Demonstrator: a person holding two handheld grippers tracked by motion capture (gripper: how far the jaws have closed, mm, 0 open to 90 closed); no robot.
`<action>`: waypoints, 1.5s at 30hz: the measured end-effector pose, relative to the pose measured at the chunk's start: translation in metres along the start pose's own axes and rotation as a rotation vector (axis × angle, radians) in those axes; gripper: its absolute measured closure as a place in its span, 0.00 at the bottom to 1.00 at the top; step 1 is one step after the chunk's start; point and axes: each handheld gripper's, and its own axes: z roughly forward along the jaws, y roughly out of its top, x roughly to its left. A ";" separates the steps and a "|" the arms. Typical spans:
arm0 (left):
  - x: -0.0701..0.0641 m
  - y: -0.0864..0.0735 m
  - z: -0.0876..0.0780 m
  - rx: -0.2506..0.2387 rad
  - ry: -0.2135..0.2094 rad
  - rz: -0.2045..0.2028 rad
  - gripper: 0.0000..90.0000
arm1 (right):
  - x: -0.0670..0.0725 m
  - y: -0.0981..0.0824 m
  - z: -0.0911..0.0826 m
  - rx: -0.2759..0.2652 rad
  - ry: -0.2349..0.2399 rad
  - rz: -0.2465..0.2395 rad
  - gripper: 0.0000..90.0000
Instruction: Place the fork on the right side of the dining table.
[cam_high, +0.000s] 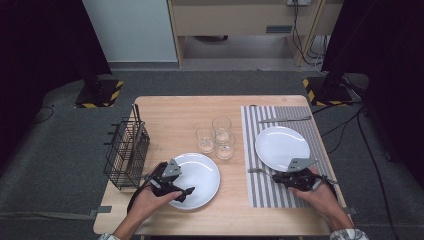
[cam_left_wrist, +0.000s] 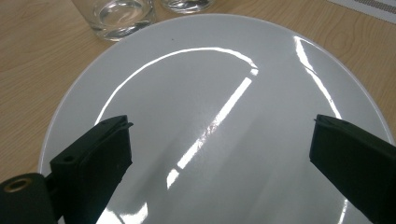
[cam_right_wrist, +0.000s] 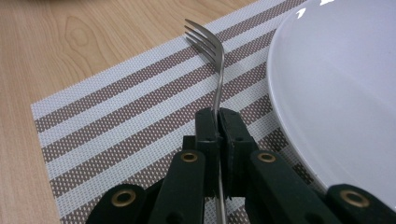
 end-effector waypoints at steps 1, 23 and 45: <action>0.000 0.000 0.000 0.001 0.002 0.001 0.05 | 0.000 -0.001 0.000 0.000 0.000 -0.002 0.97; 0.000 0.000 0.000 0.000 0.003 0.004 0.05 | 0.009 0.002 0.005 -0.023 -0.046 0.004 0.84; -0.001 0.001 -0.001 0.001 0.008 0.015 0.05 | 0.021 0.023 0.035 -0.029 -0.148 0.066 0.82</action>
